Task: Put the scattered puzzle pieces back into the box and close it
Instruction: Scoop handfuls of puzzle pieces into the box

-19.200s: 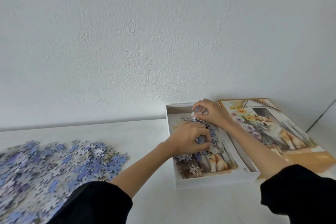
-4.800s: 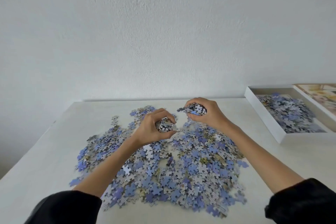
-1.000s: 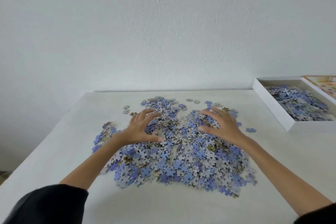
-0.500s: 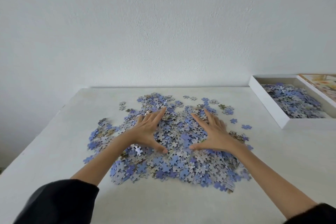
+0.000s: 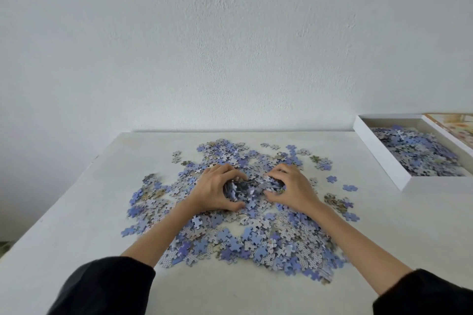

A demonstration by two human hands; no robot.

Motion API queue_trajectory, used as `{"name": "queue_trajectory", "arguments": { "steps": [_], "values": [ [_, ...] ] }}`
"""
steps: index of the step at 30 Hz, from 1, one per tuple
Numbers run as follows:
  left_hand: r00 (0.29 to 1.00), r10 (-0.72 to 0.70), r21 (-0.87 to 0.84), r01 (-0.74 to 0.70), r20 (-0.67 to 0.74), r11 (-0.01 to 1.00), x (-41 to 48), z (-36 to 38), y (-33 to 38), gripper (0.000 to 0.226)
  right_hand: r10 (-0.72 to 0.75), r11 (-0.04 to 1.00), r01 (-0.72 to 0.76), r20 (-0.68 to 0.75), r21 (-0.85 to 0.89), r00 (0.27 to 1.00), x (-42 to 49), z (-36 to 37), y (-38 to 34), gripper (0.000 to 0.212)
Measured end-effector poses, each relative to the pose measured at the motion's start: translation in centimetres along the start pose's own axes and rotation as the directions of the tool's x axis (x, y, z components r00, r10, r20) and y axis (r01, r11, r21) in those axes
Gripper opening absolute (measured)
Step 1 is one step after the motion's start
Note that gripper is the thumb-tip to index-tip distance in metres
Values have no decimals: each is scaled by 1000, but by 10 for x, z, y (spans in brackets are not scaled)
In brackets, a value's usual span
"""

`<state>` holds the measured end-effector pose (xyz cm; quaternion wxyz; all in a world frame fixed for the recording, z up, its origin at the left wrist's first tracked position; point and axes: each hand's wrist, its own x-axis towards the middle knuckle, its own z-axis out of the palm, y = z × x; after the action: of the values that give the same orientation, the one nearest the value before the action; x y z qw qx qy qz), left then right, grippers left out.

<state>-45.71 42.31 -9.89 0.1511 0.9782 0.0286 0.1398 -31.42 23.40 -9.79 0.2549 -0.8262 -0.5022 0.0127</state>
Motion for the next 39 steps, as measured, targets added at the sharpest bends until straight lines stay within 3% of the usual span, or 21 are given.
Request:
{"name": "queue_trajectory", "arguments": {
  "steps": [7, 11, 14, 17, 22, 27, 35, 39],
  "values": [
    [993, 50, -56, -56, -106, 997, 5, -2, 4, 39, 5, 991, -7, 13, 131, 1000, 7, -9, 1, 50],
    [998, 39, -21, -40, -57, 999, 6, -2, -2, 70, 38, 972, -32, -19, 234, 999, 11, -11, 3, 47],
    [998, 11, 18, -12, 63, 1000, 0, 0, -9, 95, 36, 968, -30, -23, 250, 999, 11, -8, 4, 47],
    [992, -4, 29, 1, 126, 1000, -2, -2, -11, 102, 20, 972, -13, -29, 237, 999, 12, -4, 3, 47],
    [999, 27, -42, -25, 47, 999, 0, -2, -8, 82, 23, 967, -14, -34, 255, 999, 15, 1, 4, 48],
    [995, 62, -219, -77, -77, 973, 4, -5, -9, 50, 21, 943, 3, -68, 333, 997, 19, -3, 2, 47],
    [991, 12, -430, -68, -132, 900, 27, -22, -4, 41, 28, 916, 22, -118, 400, 993, 30, -27, 1, 47],
    [995, -7, -459, -41, -104, 887, 34, -29, 2, 31, -13, 912, 83, -173, 403, 985, 36, -39, 2, 36]
  ]
}}
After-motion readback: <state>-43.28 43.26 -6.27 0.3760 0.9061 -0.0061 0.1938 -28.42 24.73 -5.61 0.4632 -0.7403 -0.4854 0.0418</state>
